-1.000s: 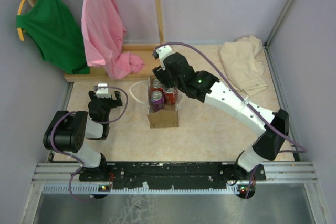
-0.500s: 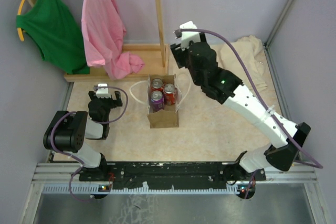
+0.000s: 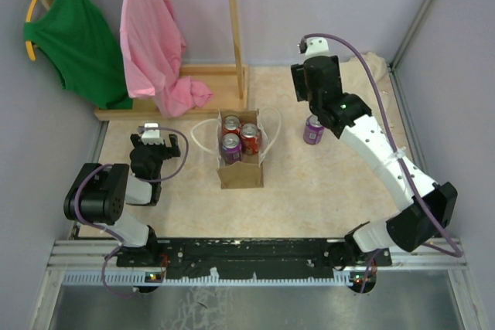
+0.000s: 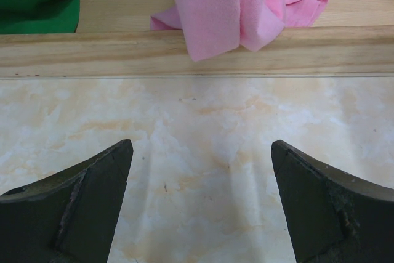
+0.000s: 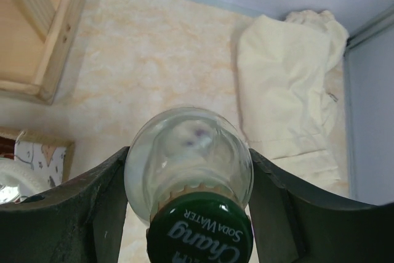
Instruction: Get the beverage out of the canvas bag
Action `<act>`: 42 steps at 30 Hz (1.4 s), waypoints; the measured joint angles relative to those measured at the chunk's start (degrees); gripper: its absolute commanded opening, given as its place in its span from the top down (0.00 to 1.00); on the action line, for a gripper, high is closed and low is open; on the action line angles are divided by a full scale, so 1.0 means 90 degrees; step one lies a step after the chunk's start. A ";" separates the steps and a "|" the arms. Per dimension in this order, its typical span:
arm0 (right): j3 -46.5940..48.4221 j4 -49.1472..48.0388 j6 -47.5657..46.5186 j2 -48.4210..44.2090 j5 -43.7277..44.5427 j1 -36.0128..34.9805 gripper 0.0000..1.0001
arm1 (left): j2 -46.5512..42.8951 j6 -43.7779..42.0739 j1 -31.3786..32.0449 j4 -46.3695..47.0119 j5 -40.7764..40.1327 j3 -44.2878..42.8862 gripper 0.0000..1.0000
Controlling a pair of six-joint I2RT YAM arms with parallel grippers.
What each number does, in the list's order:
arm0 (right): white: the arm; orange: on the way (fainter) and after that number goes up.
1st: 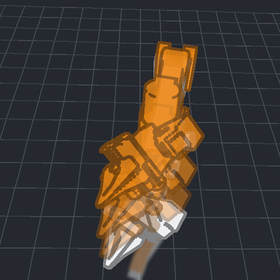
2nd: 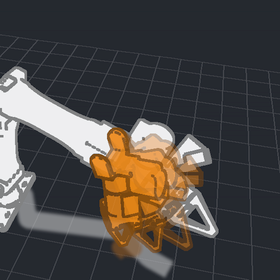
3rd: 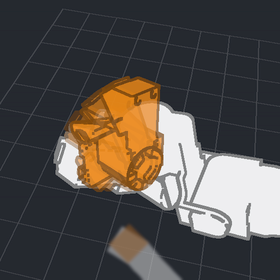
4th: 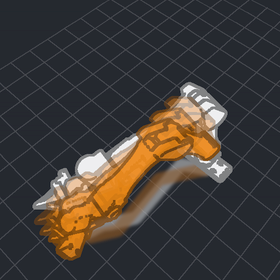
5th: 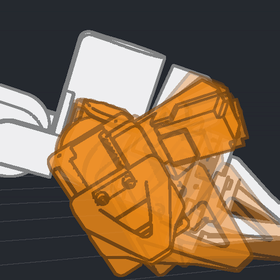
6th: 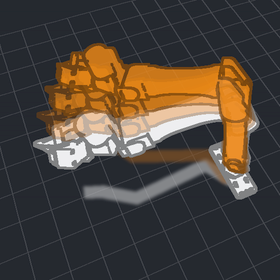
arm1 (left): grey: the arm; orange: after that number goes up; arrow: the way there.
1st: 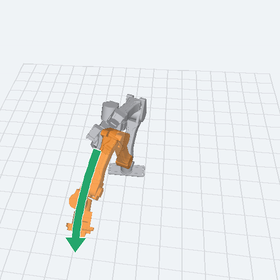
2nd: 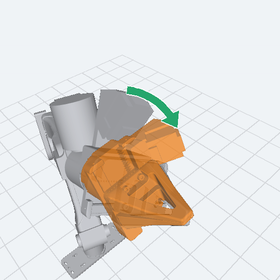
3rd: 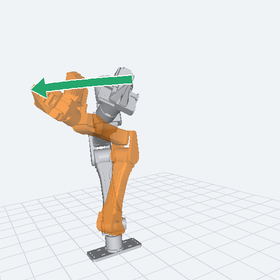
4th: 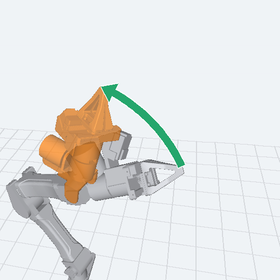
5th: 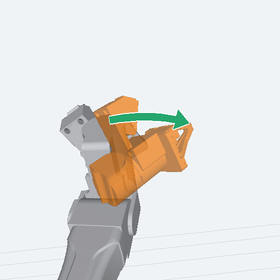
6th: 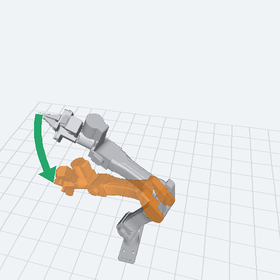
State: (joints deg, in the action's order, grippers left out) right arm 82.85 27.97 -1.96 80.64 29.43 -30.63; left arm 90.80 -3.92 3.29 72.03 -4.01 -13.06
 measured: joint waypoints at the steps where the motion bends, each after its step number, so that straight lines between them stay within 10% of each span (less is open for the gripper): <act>1: 0.0000 0.0005 0.0022 0.0063 -0.0107 -0.0002 1.00 | 0.0000 0.0000 0.0000 0.0000 0.0000 0.0000 0.00; 42: -0.1634 -0.0848 0.0937 0.1724 -0.1882 -0.0007 1.00 | 0.0000 0.0000 0.0000 0.0000 0.0000 0.0000 0.00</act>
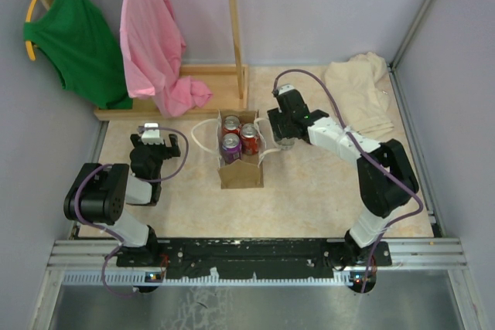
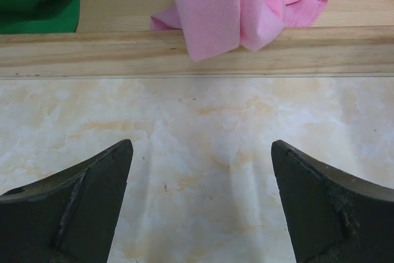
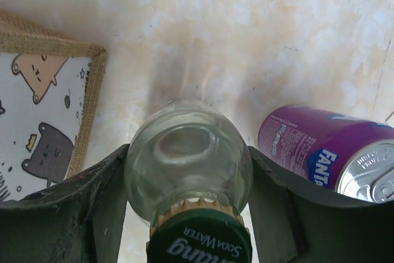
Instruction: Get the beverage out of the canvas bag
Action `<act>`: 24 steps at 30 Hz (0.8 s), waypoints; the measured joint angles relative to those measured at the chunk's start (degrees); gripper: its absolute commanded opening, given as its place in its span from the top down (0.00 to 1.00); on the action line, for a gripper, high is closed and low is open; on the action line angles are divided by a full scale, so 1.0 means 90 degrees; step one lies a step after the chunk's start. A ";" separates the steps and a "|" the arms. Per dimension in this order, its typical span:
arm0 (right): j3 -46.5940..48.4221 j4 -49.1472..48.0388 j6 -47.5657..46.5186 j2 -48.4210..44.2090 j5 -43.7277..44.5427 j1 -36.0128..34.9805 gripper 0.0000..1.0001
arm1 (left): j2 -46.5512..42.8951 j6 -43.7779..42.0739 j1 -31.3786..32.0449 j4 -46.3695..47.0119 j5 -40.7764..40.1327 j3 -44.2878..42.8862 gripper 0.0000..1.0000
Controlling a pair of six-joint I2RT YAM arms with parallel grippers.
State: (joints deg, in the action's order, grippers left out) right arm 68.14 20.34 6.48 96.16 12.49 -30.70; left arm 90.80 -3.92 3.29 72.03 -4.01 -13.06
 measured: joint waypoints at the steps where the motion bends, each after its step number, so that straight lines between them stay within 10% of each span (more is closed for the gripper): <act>1: -0.0017 -0.0068 0.0005 0.0002 -0.0005 0.0000 0.98 | 0.0000 0.0000 0.0000 -0.0002 0.0000 0.0000 0.00; 9: -0.0075 -0.0364 0.0007 0.0063 -0.0012 0.0000 0.31 | 0.0000 0.0000 0.0000 0.0000 0.0000 0.0000 0.00; 24: 0.0080 -0.0639 -0.0121 0.0051 0.0248 0.0000 0.13 | 0.0000 0.0000 0.0000 0.0000 0.0000 0.0000 0.00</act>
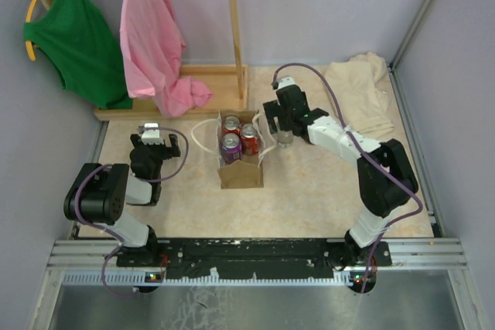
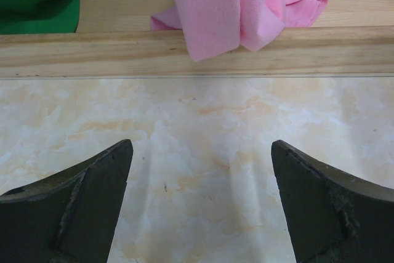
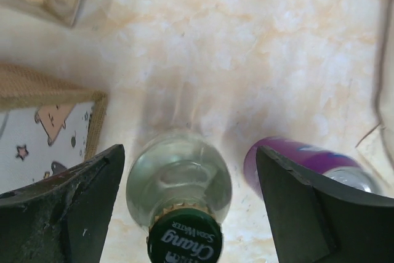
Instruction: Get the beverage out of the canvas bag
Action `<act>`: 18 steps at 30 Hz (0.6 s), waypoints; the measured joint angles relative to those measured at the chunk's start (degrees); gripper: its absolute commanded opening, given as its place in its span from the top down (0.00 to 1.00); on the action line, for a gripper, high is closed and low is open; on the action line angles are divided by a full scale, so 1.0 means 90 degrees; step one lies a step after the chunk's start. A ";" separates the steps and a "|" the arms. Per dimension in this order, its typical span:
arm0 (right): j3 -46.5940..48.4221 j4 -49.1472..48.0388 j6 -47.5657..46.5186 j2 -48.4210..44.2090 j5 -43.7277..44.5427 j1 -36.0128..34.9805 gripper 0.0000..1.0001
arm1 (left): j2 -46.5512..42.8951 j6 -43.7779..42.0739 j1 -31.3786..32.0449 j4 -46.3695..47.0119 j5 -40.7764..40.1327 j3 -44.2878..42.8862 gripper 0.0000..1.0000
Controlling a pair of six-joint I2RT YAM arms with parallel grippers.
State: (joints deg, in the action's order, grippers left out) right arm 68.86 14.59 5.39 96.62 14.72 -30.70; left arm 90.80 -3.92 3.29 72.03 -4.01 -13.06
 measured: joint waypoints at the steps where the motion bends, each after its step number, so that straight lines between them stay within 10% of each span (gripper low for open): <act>1: 0.0058 0.0007 -0.0017 -0.0019 0.0063 0.0000 0.13 | 0.0000 0.0000 0.0000 0.0000 0.0000 0.0000 0.00; 18: 0.0782 -0.0168 -0.0396 -0.3021 0.0937 -0.1287 0.30 | 0.0000 0.0000 0.0000 0.0000 0.0000 0.0000 0.00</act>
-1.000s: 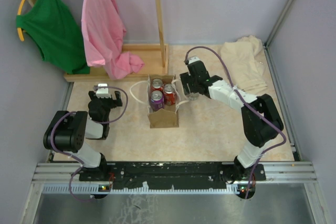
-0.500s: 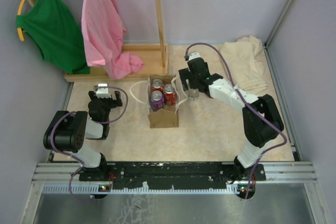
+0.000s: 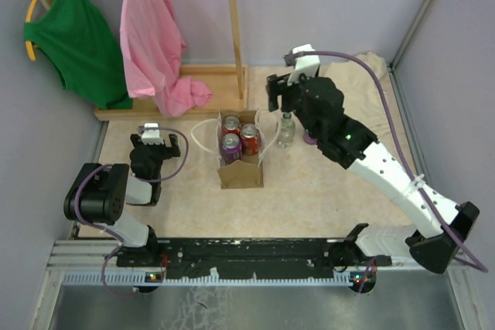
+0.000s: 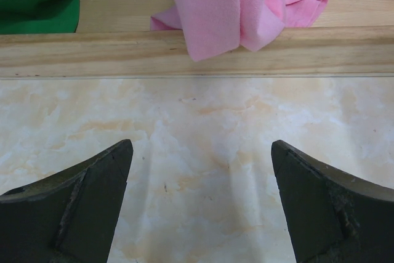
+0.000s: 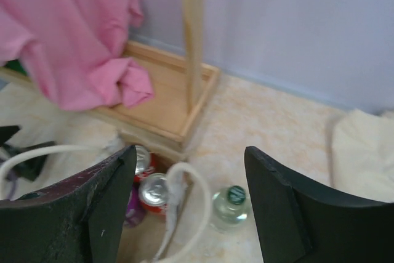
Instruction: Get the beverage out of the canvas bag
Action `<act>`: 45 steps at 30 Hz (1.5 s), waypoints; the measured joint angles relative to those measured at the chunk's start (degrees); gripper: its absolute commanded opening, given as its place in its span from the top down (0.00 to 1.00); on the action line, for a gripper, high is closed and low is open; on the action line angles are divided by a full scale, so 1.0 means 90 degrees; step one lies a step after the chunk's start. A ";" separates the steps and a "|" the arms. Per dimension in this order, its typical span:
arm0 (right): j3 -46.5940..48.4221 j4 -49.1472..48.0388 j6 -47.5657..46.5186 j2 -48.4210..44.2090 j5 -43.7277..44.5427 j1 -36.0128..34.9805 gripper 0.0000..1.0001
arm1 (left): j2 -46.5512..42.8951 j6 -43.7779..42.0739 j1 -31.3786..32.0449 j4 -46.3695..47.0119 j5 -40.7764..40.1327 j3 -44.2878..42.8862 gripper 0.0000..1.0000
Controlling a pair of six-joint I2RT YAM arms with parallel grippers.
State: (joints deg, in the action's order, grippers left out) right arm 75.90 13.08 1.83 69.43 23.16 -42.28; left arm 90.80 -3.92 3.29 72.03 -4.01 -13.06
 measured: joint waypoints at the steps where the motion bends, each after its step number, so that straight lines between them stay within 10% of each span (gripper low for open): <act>1: 0.0104 -0.0002 -0.0073 -0.0002 0.0051 -0.0338 0.30 | 0.0000 0.0000 0.0000 0.0000 0.0000 0.0000 0.00; 12: 0.0279 0.0335 -0.0328 0.1462 -0.0032 -0.1389 0.31 | 0.0000 0.0000 0.0000 0.0000 0.0000 0.0000 0.00; 26: 0.0257 0.0532 -0.0231 0.2657 -0.0743 -0.1416 0.05 | 0.0000 0.0000 0.0000 0.0000 -0.0002 0.0000 0.00; 45: 0.0187 0.0588 -0.0204 0.3507 -0.1205 -0.1416 0.06 | 0.0000 0.0000 0.0000 0.0000 0.0000 0.0000 0.00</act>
State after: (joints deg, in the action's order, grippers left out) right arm 77.58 18.37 -0.01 100.99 12.32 -55.02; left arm 90.80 -3.92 3.29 72.03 -4.01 -13.06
